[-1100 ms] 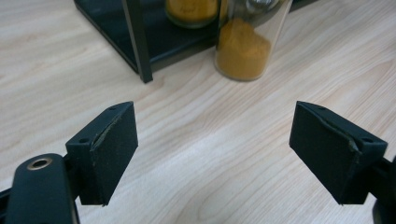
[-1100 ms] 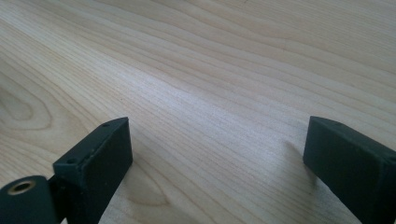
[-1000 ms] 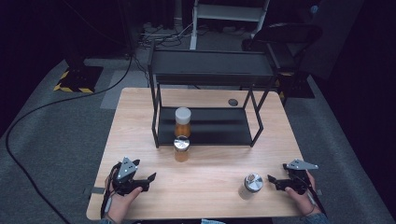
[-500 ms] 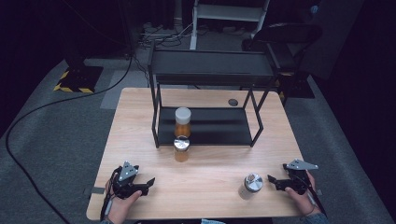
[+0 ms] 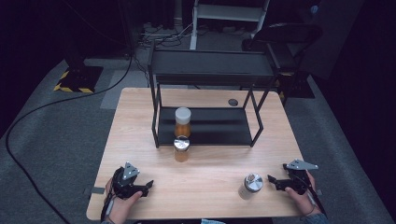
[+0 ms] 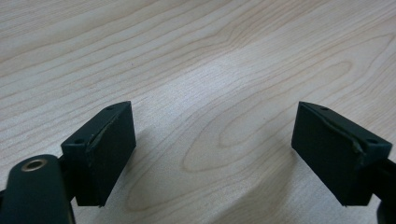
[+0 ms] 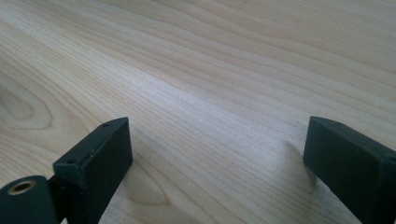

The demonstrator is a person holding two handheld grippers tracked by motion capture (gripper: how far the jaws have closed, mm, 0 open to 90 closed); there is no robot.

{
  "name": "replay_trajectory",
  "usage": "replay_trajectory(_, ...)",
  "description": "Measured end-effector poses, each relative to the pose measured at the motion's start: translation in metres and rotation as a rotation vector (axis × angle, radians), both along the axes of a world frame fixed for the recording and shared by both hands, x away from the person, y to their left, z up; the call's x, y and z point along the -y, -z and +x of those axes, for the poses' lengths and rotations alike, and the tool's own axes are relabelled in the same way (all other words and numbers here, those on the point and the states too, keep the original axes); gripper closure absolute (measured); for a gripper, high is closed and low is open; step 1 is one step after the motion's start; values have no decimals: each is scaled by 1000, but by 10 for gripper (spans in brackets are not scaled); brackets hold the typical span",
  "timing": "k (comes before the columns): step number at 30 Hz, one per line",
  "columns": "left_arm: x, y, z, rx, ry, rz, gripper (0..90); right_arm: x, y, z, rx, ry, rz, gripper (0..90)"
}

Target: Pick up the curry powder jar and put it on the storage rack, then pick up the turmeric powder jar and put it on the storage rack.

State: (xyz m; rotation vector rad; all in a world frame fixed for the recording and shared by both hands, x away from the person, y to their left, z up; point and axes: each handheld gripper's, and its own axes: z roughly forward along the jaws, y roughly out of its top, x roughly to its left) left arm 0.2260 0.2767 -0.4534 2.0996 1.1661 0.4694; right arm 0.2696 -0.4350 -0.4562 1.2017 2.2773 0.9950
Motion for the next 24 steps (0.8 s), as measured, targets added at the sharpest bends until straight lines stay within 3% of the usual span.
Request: replay_trajectory(24, 2, 0, 1, -2, -4, 4, 88, -2, -1, -1, 0, 8, -6, 87)
